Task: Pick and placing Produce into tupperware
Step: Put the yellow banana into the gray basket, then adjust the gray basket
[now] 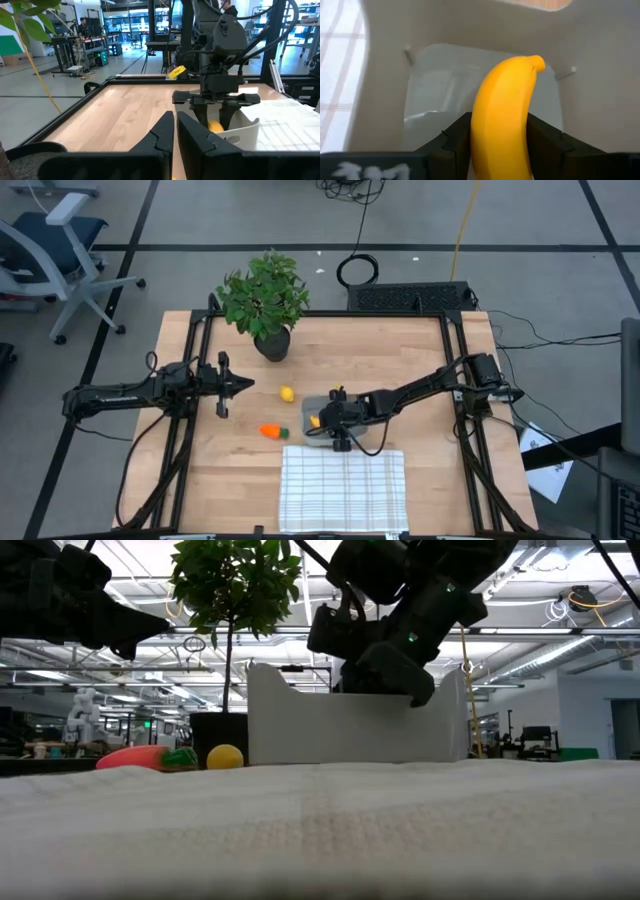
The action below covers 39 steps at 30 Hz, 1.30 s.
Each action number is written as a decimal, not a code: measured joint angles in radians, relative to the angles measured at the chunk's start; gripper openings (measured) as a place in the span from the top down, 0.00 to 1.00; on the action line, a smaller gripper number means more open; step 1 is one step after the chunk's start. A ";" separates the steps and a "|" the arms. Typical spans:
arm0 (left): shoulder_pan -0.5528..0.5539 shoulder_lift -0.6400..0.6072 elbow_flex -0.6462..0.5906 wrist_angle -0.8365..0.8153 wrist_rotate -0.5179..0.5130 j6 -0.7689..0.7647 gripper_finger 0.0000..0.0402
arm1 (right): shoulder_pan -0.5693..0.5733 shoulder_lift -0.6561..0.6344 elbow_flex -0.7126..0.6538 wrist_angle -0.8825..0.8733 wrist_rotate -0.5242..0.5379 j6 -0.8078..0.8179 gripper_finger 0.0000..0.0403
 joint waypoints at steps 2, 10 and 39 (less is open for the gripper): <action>0.000 0.000 0.000 0.000 0.000 0.000 0.94 | 0.001 -0.001 0.000 0.003 0.000 -0.005 0.65; 0.000 0.000 0.000 0.000 0.000 -0.001 0.94 | 0.007 -0.001 0.000 0.018 0.000 0.001 0.62; 0.000 0.000 0.000 0.000 0.000 -0.003 0.94 | 0.050 -0.162 -0.002 -0.090 0.181 -0.051 0.50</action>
